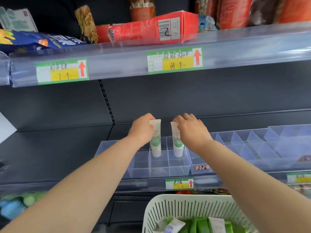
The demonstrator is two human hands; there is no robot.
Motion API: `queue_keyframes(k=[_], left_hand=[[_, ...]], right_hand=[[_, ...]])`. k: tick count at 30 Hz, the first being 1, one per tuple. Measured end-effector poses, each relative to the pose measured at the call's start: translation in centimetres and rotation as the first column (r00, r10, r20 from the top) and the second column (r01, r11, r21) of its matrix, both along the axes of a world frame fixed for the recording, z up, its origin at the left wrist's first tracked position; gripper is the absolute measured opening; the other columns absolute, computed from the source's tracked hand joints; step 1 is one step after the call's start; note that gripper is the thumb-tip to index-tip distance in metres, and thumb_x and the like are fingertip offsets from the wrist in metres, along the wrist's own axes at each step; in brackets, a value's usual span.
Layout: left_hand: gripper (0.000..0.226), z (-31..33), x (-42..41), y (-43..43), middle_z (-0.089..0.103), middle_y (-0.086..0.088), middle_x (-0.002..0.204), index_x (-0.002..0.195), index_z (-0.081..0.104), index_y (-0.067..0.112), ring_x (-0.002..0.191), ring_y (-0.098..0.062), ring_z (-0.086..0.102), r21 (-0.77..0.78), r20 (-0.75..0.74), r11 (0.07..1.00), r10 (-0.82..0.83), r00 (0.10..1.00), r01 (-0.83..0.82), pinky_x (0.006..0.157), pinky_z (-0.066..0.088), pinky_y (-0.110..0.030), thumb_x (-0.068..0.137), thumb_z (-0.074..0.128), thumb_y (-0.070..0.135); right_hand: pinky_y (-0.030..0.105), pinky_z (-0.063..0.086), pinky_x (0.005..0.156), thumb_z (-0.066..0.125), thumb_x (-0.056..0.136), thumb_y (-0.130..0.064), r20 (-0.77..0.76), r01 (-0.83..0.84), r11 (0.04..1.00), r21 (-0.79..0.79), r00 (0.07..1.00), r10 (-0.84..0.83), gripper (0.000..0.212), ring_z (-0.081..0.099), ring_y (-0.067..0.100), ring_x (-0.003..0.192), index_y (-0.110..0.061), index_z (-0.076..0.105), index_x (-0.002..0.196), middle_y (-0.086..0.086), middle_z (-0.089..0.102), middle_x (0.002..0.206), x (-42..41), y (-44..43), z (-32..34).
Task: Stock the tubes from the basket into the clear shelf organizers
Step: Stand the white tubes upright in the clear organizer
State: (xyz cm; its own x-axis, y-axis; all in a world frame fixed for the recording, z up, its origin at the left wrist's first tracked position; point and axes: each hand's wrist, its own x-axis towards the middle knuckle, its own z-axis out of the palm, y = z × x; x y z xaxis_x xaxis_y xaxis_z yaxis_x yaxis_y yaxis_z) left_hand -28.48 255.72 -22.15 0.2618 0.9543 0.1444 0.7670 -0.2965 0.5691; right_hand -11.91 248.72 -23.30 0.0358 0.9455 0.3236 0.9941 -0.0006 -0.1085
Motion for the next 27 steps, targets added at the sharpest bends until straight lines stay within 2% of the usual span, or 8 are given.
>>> queue_keyframes(k=[3, 7, 11, 17, 21, 24, 27], left_hand=[[0.024, 0.0, 0.0, -0.4, 0.053, 0.003, 0.101, 0.107, 0.056, 0.027, 0.092, -0.02, 0.053, 0.011, 0.006, 1.0, -0.004, 1.0, 0.004, 0.072, 0.053, -0.037, 0.093, 0.048, 0.009], [0.026, 0.2, -0.2, -0.9, 0.054, 0.001, 0.115, 0.114, 0.057, 0.025, 0.096, -0.017, 0.051, 0.053, -0.024, 0.998, -0.013, 1.0, 0.014, 0.074, 0.046, -0.031, 0.094, 0.052, 0.01], [0.031, 0.8, -0.4, -1.7, 0.051, 0.001, 0.125, 0.121, 0.056, 0.025, 0.108, -0.017, 0.052, 0.085, -0.031, 0.996, -0.003, 1.0, 0.006, 0.077, 0.043, -0.029, 0.094, 0.053, 0.011], [0.031, 2.1, -0.8, -3.6, 0.049, 0.002, 0.128, 0.123, 0.055, 0.025, 0.114, -0.017, 0.048, 0.156, -0.048, 0.987, -0.033, 0.998, 0.04, 0.081, 0.044, -0.031, 0.095, 0.051, 0.011], [0.03, 2.3, -1.1, -6.3, 0.05, 0.002, 0.125, 0.119, 0.056, 0.023, 0.114, -0.019, 0.045, 0.237, -0.087, 0.966, -0.087, 0.992, 0.106, 0.076, 0.043, -0.033, 0.093, 0.05, 0.009], [0.026, 1.4, -1.5, -9.0, 0.052, 0.002, 0.126, 0.118, 0.057, 0.022, 0.115, -0.02, 0.044, 0.266, -0.121, 0.95, -0.137, 0.983, 0.165, 0.081, 0.042, -0.035, 0.094, 0.052, 0.014], [0.025, -0.5, -2.1, -11.6, 0.056, 0.001, 0.126, 0.116, 0.059, 0.021, 0.115, -0.02, 0.047, 0.215, -0.153, 0.951, -0.19, 0.97, 0.221, 0.09, 0.044, -0.038, 0.092, 0.057, 0.016]], right_hand=[[0.037, 0.043, 0.088, 0.066, 0.082, -0.013, -0.003, -0.009, 1.0, -0.018, 1.0, 0.009, 0.056, 0.047, 0.026, 0.111, -0.019, 0.042, 0.132, 0.006, 0.051, 0.123, 0.0, -0.2, 0.1], [0.037, 0.042, 0.089, 0.064, 0.083, -0.01, -0.009, -0.015, 0.999, -0.036, 1.0, 0.015, 0.054, 0.046, 0.026, 0.112, -0.018, 0.042, 0.132, 0.007, 0.051, 0.123, -0.2, -0.7, 0.2], [0.039, 0.041, 0.091, 0.059, 0.088, -0.009, -0.055, -0.007, 1.0, 0.005, 0.998, 0.007, 0.051, 0.044, 0.027, 0.115, -0.019, 0.04, 0.135, 0.007, 0.049, 0.128, -0.7, -1.1, 0.6], [0.038, 0.039, 0.09, 0.054, 0.089, -0.006, -0.003, 0.007, 0.997, 0.072, 1.0, -0.006, 0.05, 0.043, 0.026, 0.114, -0.021, 0.041, 0.135, 0.005, 0.047, 0.128, -1.1, -2.7, 1.4], [0.037, 0.038, 0.088, 0.054, 0.084, 0.0, 0.067, -0.027, 0.996, 0.082, 0.997, 0.022, 0.053, 0.043, 0.025, 0.114, -0.022, 0.045, 0.132, 0.003, 0.048, 0.127, -1.2, -5.4, 1.3], [0.038, 0.039, 0.091, 0.06, 0.08, 0.001, 0.069, -0.047, 0.997, 0.067, 0.997, 0.042, 0.056, 0.044, 0.025, 0.116, -0.021, 0.048, 0.13, 0.002, 0.049, 0.13, -1.5, -8.3, 0.3], [0.038, 0.038, 0.093, 0.059, 0.085, -0.005, 0.077, -0.066, 0.996, 0.054, 0.995, 0.061, 0.047, 0.044, 0.024, 0.118, -0.021, 0.05, 0.129, 0.001, 0.051, 0.129, -1.9, -11.6, -1.9]])
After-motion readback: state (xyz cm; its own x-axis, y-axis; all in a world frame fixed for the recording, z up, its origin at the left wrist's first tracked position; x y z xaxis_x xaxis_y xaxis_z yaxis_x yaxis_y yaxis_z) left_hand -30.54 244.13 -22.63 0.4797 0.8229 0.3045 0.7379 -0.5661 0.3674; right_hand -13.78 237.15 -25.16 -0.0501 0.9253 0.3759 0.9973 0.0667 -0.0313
